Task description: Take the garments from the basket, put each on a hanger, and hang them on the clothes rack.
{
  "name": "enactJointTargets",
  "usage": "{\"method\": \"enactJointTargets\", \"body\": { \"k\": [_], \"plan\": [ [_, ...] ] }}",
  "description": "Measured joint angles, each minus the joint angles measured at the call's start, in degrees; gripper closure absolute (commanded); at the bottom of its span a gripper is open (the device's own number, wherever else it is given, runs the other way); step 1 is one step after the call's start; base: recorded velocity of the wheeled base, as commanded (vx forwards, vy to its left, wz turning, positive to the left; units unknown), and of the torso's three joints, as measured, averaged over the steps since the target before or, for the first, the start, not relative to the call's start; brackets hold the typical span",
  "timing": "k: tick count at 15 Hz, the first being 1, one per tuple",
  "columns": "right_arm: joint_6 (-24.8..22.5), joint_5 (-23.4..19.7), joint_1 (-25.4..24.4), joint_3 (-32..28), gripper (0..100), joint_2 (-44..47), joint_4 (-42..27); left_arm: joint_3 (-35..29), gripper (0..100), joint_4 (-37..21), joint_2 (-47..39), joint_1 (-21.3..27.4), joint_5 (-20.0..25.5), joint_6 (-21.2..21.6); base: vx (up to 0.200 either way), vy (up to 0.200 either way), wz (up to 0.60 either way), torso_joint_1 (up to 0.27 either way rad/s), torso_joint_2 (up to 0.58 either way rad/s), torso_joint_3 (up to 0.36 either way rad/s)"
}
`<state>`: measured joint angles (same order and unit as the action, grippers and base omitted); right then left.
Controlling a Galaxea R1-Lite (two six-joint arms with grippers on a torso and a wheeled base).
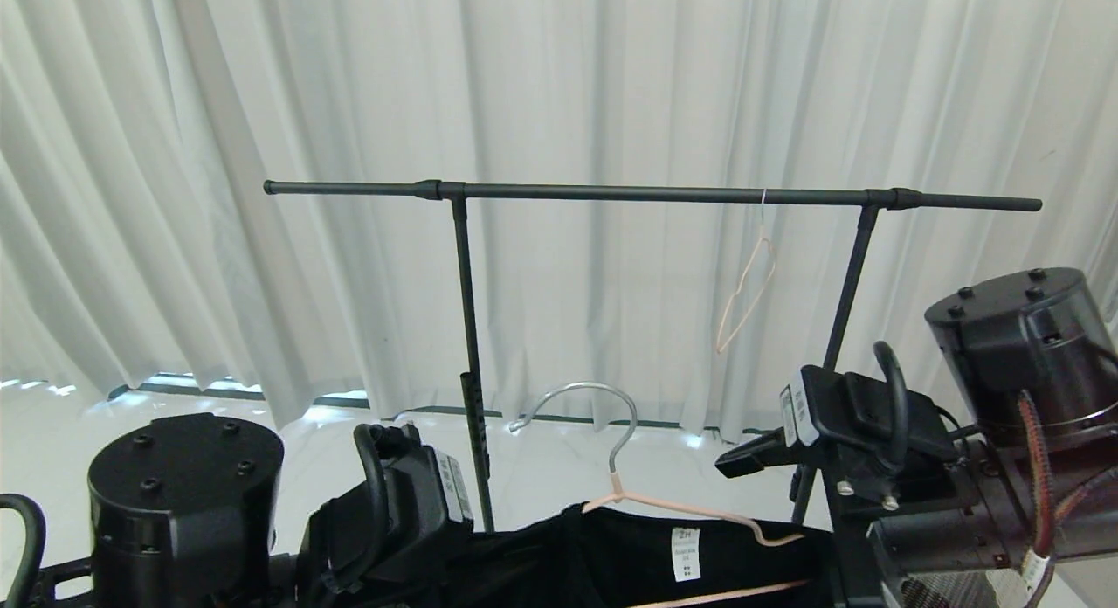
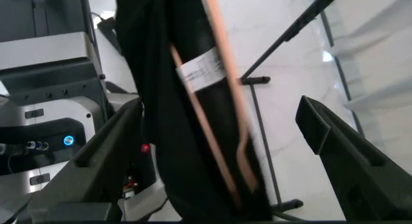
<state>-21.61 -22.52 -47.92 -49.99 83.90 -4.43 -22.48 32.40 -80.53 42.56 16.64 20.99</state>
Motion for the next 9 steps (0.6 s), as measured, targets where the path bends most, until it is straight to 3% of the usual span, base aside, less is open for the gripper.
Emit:
{"method": "enactJointTargets", "body": {
  "k": [8,9],
  "plan": [
    [0.3,0.2,-0.7,-3.5,0,6.5,-1.0,-0.2,100,0.0,0.0,1.6,0.0,1.7,0.000,0.000,0.00,0.000,0.00,0.000],
    [0.3,0.2,-0.7,-3.5,100,6.8,-1.0,-0.2,100,0.0,0.0,1.6,0.0,1.7,0.000,0.000,0.00,0.000,0.00,0.000]
  ]
}}
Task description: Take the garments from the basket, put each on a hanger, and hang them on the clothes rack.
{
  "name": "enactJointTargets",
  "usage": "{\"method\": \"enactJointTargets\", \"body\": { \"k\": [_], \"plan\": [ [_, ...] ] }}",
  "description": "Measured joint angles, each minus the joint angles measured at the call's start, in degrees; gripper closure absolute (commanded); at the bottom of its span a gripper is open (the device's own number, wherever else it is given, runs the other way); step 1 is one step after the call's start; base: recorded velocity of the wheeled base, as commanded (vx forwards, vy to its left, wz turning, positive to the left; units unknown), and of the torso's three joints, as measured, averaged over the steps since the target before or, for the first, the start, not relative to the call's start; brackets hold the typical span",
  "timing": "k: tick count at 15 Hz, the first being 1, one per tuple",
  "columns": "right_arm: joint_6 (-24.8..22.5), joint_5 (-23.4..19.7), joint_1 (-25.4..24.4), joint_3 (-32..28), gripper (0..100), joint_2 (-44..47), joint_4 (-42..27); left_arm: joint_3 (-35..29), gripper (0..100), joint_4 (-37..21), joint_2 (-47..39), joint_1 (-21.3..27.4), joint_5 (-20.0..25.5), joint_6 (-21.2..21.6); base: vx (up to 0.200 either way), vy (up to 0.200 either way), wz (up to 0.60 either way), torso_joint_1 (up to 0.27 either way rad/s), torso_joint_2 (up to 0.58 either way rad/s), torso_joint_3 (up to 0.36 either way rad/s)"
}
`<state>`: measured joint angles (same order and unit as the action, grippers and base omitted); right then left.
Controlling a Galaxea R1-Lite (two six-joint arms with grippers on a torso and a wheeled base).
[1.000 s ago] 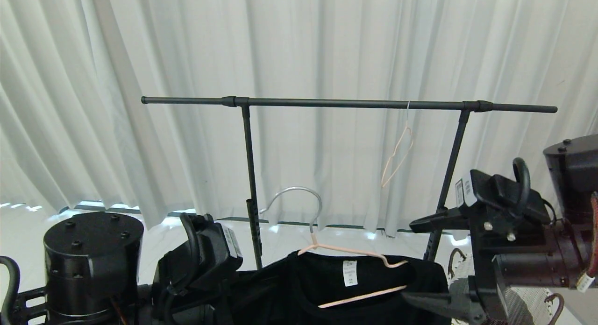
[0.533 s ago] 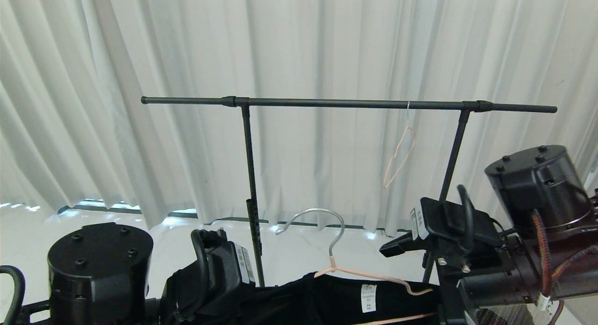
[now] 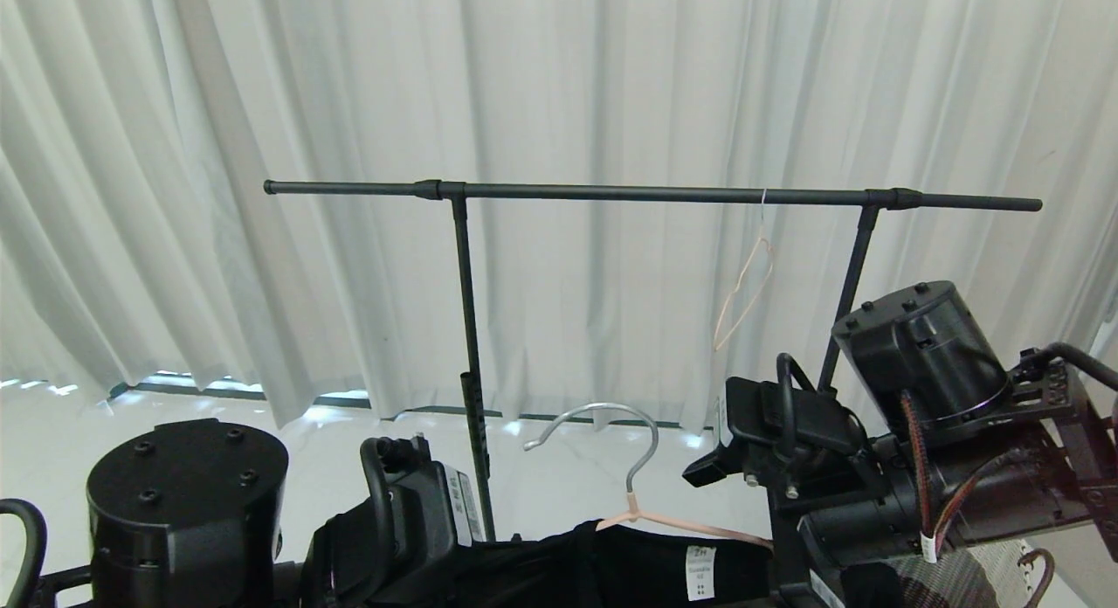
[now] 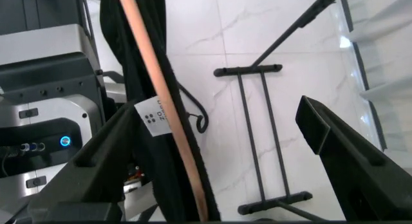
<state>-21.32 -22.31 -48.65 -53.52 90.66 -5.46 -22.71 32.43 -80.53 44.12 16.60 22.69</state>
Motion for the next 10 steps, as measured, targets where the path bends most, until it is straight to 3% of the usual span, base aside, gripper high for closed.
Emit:
{"method": "enactJointTargets", "body": {
  "k": [8,9,10],
  "plan": [
    [-0.2,1.4,0.0,0.1,100,0.7,0.3,-0.5,100,0.1,0.2,0.0,-0.1,0.0,0.000,0.000,0.00,0.000,0.00,0.000],
    [-0.3,1.6,0.0,0.1,100,0.7,0.6,-0.6,0,0.1,0.2,0.0,-0.1,0.1,0.000,0.000,0.00,0.000,0.00,0.000],
    [-0.4,1.8,0.0,0.2,100,0.7,0.9,-0.6,0,0.4,0.2,0.1,0.0,0.1,0.000,0.000,0.00,0.000,0.00,0.000]
  ]
}}
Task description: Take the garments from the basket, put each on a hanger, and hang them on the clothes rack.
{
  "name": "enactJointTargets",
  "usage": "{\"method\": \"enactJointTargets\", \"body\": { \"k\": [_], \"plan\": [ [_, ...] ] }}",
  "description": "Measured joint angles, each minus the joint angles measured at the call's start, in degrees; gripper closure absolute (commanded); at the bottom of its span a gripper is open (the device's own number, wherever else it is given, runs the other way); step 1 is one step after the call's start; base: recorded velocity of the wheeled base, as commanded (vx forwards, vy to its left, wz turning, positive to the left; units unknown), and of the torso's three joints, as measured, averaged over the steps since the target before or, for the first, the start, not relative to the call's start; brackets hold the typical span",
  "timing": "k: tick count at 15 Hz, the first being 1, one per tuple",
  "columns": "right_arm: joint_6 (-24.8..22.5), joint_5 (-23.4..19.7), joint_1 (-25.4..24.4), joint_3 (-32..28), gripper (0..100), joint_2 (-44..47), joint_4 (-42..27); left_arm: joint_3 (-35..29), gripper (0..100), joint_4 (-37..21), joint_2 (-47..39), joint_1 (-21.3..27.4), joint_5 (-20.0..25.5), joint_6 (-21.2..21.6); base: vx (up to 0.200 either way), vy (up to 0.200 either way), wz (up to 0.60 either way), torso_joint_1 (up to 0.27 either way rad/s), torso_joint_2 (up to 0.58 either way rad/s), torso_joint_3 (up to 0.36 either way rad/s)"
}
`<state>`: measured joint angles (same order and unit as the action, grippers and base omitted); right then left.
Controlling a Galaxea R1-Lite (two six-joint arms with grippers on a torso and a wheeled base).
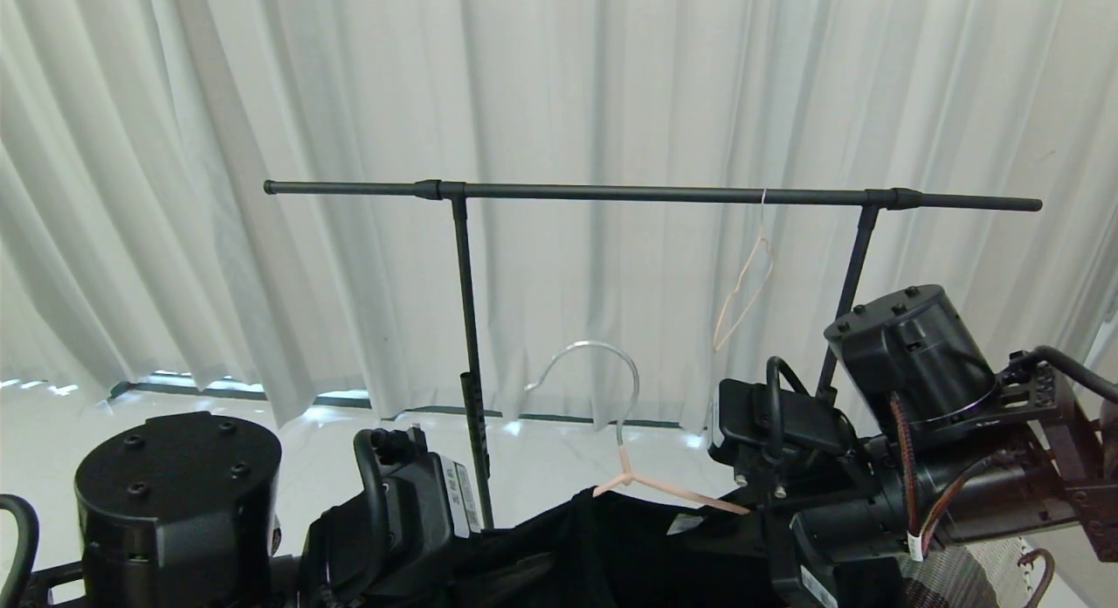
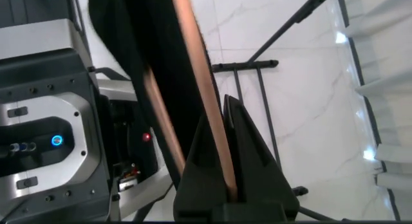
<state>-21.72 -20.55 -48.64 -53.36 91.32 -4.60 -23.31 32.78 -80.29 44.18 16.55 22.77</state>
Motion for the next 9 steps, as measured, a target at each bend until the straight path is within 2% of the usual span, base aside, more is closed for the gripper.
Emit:
{"method": "enactJointTargets", "body": {
  "k": [3,6,9],
  "plan": [
    [-4.6,-0.2,0.2,0.2,100,-0.3,2.6,0.1,0,0.0,0.0,-0.1,0.0,-0.1,0.000,0.000,0.00,0.000,0.00,0.000],
    [-14.5,-0.2,1.8,1.8,100,-1.4,10.1,0.1,0,0.0,0.0,-3.2,-0.1,-0.5,0.000,0.000,0.00,0.000,0.00,0.000],
    [-17.5,-0.1,5.2,5.7,100,-3.4,18.0,1.3,0,0.0,0.4,-7.4,-0.1,-0.6,0.000,0.000,0.00,0.000,0.00,0.000]
  ]
}}
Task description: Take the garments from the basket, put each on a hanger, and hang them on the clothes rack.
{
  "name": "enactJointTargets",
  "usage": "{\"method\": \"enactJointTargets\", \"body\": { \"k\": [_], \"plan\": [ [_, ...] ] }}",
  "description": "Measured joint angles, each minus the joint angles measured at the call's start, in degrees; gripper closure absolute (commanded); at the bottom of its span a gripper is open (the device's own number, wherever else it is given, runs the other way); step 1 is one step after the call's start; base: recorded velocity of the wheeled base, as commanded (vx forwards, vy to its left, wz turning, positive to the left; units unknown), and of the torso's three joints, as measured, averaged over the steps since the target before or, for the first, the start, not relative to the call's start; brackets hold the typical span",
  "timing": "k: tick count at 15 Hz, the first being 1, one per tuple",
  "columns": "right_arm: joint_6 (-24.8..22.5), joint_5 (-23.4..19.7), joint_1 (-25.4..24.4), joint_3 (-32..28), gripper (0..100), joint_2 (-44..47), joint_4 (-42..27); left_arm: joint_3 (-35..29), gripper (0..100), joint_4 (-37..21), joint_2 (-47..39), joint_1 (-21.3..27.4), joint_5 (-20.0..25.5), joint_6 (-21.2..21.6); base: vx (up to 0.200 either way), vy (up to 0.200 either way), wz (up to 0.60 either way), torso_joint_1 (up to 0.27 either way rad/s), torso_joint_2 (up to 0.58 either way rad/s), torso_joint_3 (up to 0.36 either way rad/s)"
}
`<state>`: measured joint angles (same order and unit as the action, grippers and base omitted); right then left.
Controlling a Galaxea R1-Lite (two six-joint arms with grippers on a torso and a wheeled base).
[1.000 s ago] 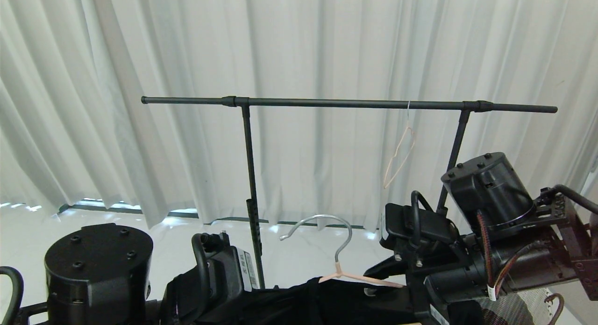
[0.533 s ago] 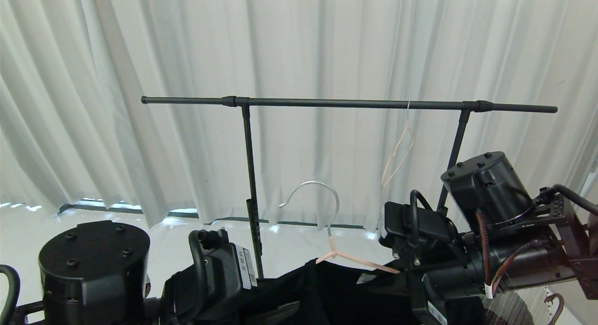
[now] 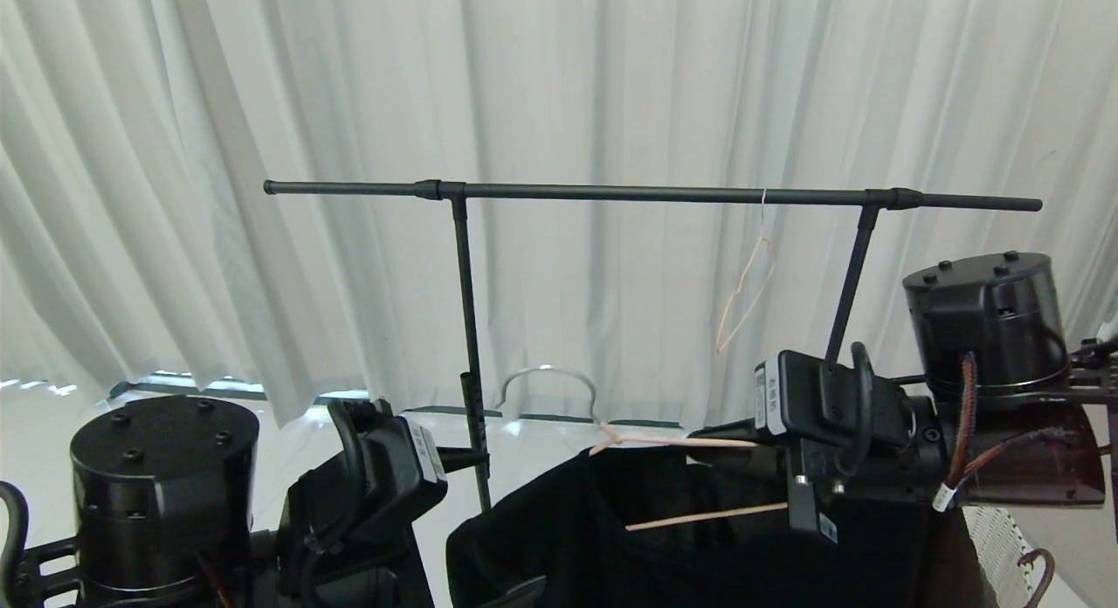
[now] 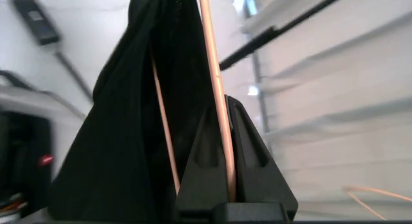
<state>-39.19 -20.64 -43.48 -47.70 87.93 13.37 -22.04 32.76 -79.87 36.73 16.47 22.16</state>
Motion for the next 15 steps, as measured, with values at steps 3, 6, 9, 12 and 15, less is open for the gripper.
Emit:
{"method": "enactJointTargets", "body": {
  "k": [3,6,9,12,15],
  "plan": [
    [0.1,-0.3,3.7,2.4,100,-2.4,2.7,2.0,0,0.0,-0.1,-6.6,0.0,0.0,0.000,0.000,0.00,0.000,0.00,0.000],
    [0.3,-0.9,5.8,3.0,100,-4.6,2.7,3.4,0,0.0,-1.7,-13.6,0.0,0.0,0.000,0.000,0.00,0.000,0.00,0.000],
    [0.5,-1.4,6.1,3.1,100,-7.0,2.7,3.5,0,0.0,-4.6,-15.6,0.2,0.4,0.000,0.000,0.00,0.000,0.00,0.000],
    [0.5,-1.4,5.8,3.2,100,-8.3,2.7,3.5,100,0.0,-7.0,-13.8,0.3,0.5,0.000,0.000,0.00,0.000,0.00,0.000],
    [3.2,-1.2,5.0,3.2,100,-9.4,2.7,2.9,100,0.0,-8.9,-13.1,0.1,0.5,0.000,0.000,0.00,0.000,0.00,0.000]
  ]
}}
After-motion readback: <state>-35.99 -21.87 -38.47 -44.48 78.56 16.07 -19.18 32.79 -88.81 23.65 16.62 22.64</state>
